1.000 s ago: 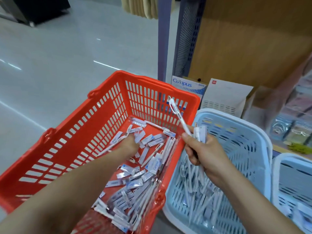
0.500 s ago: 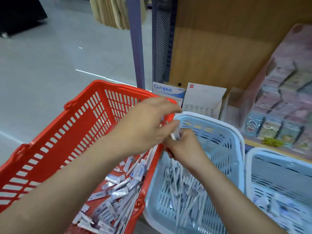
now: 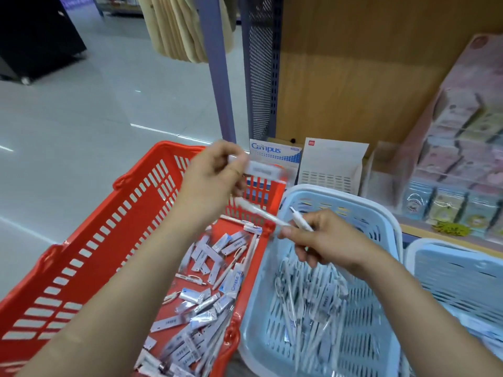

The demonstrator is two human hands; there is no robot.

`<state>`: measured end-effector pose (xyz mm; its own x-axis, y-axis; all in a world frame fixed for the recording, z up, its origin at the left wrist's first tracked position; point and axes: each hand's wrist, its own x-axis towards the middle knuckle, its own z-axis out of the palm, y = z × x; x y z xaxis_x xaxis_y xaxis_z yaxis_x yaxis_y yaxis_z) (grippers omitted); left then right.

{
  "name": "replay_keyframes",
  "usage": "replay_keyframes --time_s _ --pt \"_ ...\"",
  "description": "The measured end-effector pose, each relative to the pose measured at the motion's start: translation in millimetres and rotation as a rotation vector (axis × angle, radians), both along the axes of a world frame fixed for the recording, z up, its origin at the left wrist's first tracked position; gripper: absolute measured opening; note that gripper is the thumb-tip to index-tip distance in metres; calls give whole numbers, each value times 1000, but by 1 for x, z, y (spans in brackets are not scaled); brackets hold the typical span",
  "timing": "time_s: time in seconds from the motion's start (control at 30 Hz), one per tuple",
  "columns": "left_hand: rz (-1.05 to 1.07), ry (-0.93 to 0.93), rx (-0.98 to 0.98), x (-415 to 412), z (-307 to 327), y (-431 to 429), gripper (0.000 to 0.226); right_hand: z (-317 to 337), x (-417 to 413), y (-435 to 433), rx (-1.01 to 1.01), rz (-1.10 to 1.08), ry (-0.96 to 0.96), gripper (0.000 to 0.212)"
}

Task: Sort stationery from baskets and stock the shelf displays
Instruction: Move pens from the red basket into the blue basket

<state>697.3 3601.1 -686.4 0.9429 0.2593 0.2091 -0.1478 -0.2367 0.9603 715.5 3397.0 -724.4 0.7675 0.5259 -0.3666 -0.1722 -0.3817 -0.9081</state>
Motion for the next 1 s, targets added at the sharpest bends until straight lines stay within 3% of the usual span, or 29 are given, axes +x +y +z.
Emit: replay_keyframes --time_s 0.1,0.17,0.27,0.33,0.5,0.6,0.77,0.83,0.93,1.0 --pt "187 38 -506 -4 -15 22 7 -7 5 -10 133 -101 191 25" --pt "285 164 -590 -8 -45 37 6 -10 5 -8 288 -212 342 22" --pt "459 466 -443 -20 -109 51 12 -16 -1 3 375 -298 515 8" --pt "516 633 -253 -32 -147 53 14 -25 -7 12 356 -304 563 12" --pt "524 794 -63 -48 -177 53 34 -41 -22 24 342 -300 506 30" --pt "476 730 74 -40 -157 53 42 -39 -22 24 362 -269 498 28" --pt "259 239 -121 -15 -65 26 24 -35 -18 22 328 -176 450 25" --pt "61 130 35 -7 -35 6 17 -31 -15 19 304 -127 424 25" --pt "-125 72 441 2 -23 -17 18 -19 -8 11 293 -62 409 23" --pt "-114 109 427 6 -23 -24 21 -10 -5 5 296 -23 407 22"
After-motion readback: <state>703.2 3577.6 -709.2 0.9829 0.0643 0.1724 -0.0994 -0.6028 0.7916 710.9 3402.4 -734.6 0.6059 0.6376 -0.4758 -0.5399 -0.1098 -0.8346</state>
